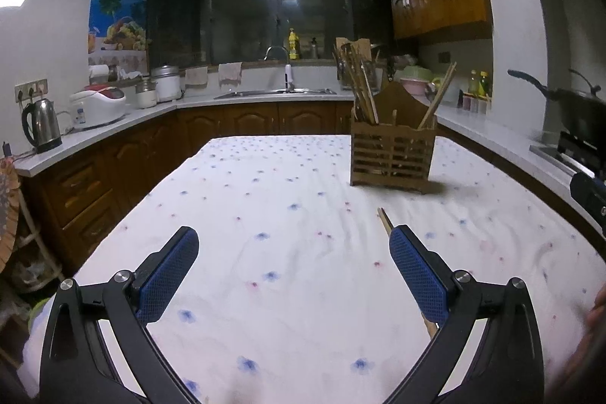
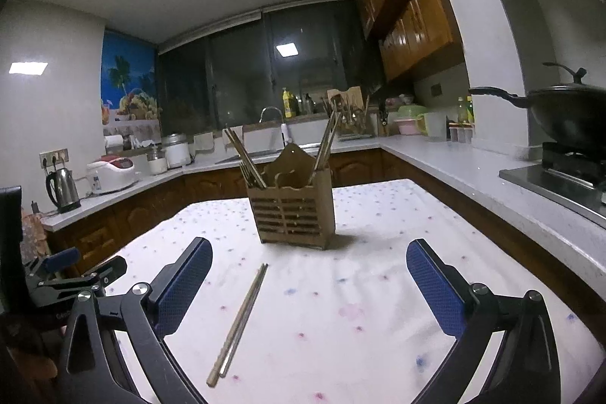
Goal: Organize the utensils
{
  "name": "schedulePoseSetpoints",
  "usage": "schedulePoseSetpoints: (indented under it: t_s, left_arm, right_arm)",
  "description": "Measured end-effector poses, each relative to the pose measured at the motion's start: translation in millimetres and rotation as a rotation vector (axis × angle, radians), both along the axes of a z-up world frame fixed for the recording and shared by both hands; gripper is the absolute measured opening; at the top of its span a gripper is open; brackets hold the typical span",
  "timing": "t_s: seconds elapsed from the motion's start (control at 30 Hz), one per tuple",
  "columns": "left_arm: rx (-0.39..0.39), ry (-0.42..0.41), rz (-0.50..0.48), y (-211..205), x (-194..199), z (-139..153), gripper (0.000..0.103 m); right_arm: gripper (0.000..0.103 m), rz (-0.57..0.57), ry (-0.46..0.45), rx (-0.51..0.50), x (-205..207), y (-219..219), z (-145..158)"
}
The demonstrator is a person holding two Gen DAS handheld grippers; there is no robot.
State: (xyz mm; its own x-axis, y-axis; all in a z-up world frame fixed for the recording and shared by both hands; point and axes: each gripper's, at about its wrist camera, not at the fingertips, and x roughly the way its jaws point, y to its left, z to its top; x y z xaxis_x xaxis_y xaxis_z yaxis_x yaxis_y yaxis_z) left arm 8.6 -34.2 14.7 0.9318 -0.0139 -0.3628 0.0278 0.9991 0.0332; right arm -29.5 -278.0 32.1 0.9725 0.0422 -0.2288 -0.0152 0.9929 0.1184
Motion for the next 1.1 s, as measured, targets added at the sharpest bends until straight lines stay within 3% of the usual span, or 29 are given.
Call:
schedulePoseSetpoints:
  t_s: [0.43,1.1]
  left_arm:
    - [0.033,-0.002,0.014,-13.3,-5.3,-14.8,0.103]
    - [0.016,-0.033,0.021,-11.3,-12.0,-13.7,0.103]
  right_arm:
    - [0.103,-0.013,0.035,-0.011,-9.6,-8.2,-17.8]
    - [0.103,0.017,-0.009,-0.048,-14.2,-1.3,-25.2]
